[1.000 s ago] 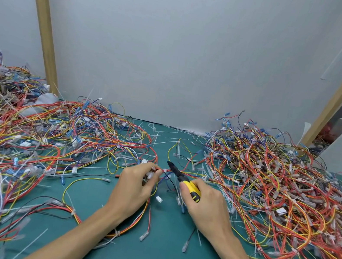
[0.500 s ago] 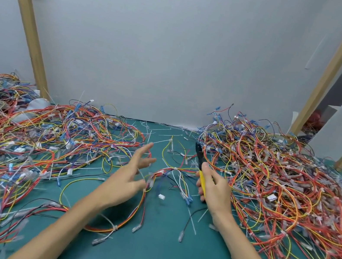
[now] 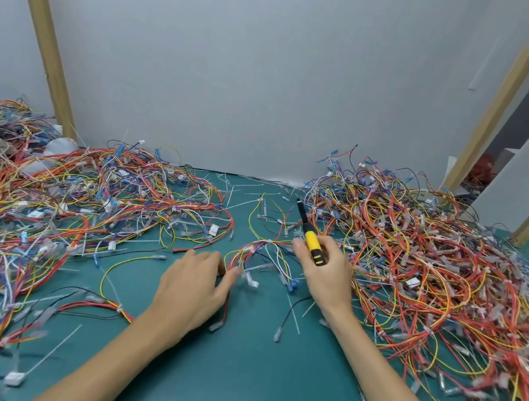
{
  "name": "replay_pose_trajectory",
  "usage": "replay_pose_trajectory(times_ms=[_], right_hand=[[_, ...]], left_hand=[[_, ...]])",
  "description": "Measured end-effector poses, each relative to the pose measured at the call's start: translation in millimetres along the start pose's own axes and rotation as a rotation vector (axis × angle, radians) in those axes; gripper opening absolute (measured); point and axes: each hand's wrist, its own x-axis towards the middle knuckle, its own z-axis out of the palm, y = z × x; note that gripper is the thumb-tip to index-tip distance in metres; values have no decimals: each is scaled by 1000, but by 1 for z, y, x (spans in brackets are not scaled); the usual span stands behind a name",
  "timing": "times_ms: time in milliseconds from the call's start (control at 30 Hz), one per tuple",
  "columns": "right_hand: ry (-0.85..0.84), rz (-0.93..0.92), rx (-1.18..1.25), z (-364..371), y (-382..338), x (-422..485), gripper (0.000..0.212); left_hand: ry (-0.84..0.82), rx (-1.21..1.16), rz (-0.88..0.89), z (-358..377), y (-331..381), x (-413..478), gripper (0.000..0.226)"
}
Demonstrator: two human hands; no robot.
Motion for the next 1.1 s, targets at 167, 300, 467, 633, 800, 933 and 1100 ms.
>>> replay_pose_trajectory(times_ms=[167,300,467,633,800,933,1100], right_hand=[[-139,-1,15,-3,-2,-1,25],[-226,56,200,-5,-6,-3,27],[-262,237,522,-14,-16,-3,48],[-485,413,1036,-27,-13,0,38],[-398,471,1045,-33,-7,8,32],[-316,488,984,-29,-3,9,33],[-294,504,974,-24,-2,10,33]], left_hand=[[5,-198,89,-6,6,-3,22],[5,-263,314,-14,18,-6,18],[245,-64,616,-20,31,-13,37],[343,-102,688,-20,41,-6,47],[297,-318,569,-10,32,-4,32],[213,-393,427,-6,23,-1,11],[124,-453,402,-2,13,4,7]])
